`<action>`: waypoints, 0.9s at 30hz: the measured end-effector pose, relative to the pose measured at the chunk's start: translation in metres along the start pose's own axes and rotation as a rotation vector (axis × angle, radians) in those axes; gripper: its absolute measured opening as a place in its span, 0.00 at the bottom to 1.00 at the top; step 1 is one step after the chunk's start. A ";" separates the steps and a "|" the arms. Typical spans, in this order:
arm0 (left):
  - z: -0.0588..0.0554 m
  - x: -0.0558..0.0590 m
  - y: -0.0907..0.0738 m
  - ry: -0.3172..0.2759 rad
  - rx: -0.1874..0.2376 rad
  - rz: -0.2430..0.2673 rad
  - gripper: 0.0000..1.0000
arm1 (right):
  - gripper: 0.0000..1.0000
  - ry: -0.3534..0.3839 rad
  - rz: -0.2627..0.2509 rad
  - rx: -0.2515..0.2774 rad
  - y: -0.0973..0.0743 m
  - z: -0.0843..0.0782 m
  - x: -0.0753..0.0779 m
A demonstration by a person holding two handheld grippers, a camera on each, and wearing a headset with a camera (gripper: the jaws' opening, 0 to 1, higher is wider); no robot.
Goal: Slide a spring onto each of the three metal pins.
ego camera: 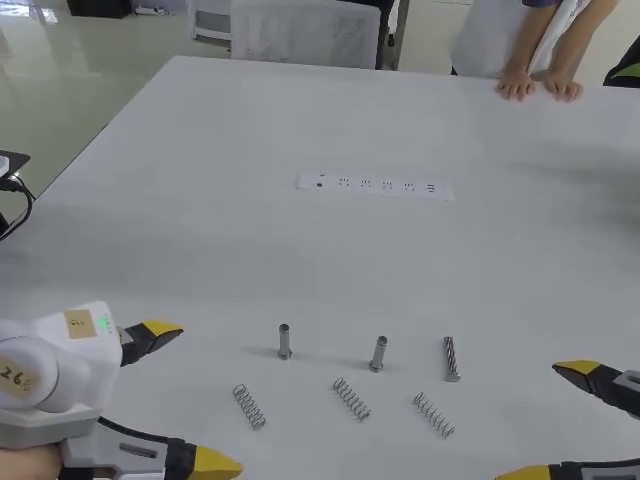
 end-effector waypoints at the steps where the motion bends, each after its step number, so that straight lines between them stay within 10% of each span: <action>1: 0.000 0.000 0.000 0.000 0.001 0.001 0.95 | 0.93 -0.001 0.002 -0.001 0.000 0.000 0.000; 27: 0.002 0.003 -0.002 -0.057 0.130 -0.021 0.98 | 0.93 0.017 0.020 0.028 -0.001 0.007 -0.002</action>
Point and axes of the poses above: the centre of the closed fingertips' face, and the gripper's own axes: y roughly forward along the fingers, x roughly to its right, z roughly out of its top, the point moved 6 cm from there along -y, roughly backward along the fingers, and after that the axes turned 1 degree about -x, right-handed, at the moved point
